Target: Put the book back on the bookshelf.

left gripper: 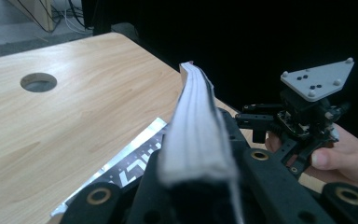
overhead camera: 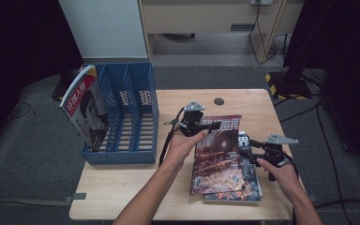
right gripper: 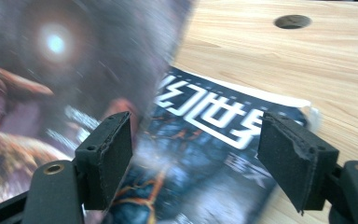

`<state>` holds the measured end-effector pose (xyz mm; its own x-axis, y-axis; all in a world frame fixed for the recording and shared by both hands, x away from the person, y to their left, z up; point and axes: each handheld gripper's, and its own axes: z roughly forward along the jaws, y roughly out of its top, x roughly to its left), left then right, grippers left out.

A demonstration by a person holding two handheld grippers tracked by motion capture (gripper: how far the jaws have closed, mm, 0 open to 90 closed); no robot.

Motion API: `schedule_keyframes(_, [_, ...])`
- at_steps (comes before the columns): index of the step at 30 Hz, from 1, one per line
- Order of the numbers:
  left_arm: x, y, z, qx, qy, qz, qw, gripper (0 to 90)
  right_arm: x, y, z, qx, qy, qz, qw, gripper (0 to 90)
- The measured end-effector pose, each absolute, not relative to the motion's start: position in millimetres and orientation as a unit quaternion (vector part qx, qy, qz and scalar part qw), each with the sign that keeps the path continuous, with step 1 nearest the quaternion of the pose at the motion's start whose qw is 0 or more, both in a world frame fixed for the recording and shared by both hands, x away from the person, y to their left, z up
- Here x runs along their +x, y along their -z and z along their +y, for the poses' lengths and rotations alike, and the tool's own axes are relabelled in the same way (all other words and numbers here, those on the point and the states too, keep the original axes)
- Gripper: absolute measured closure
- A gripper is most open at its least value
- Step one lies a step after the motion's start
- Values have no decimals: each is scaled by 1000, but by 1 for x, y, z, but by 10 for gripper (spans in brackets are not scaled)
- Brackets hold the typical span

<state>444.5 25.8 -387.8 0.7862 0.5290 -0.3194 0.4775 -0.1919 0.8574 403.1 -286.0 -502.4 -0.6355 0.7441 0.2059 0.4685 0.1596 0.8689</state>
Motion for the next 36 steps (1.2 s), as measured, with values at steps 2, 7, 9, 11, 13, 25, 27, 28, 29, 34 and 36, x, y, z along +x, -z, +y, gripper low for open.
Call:
schedule_keyframes(2, [445,386,27,770,-25,326,549,824,404,505,-291,416,-502,745,137,276])
schedule_keyframes(7, [445,381,33,764,-28,327,556,828,407,511,-299,443,-475,743,160,323])
schedule_keyframes(9, [445,380,36,761,-28,329,558,829,407,512,-303,450,-465,742,174,360])
schedule_keyframes(11, [445,378,40,758,-30,330,561,829,407,514,-306,467,-448,738,190,420])
schedule_keyframes(13, [445,377,43,756,-31,330,565,831,407,517,-309,478,-428,739,206,469])
schedule_keyframes(25, [441,360,68,733,-47,341,587,835,409,534,-322,525,-357,739,226,471])
schedule_keyframes(27, [441,356,73,728,-52,340,593,836,410,535,-321,527,-352,741,224,457])
schedule_keyframes(28, [440,354,76,727,-54,340,595,836,410,536,-320,526,-350,742,223,449])
schedule_keyframes(29, [440,352,78,725,-56,340,597,836,410,536,-320,524,-350,743,226,445])
schedule_keyframes(34, [436,340,91,717,-69,345,601,836,410,537,-318,521,-350,745,227,415])
schedule_keyframes(36, [435,336,97,714,-74,345,605,836,410,537,-317,521,-349,746,226,396])
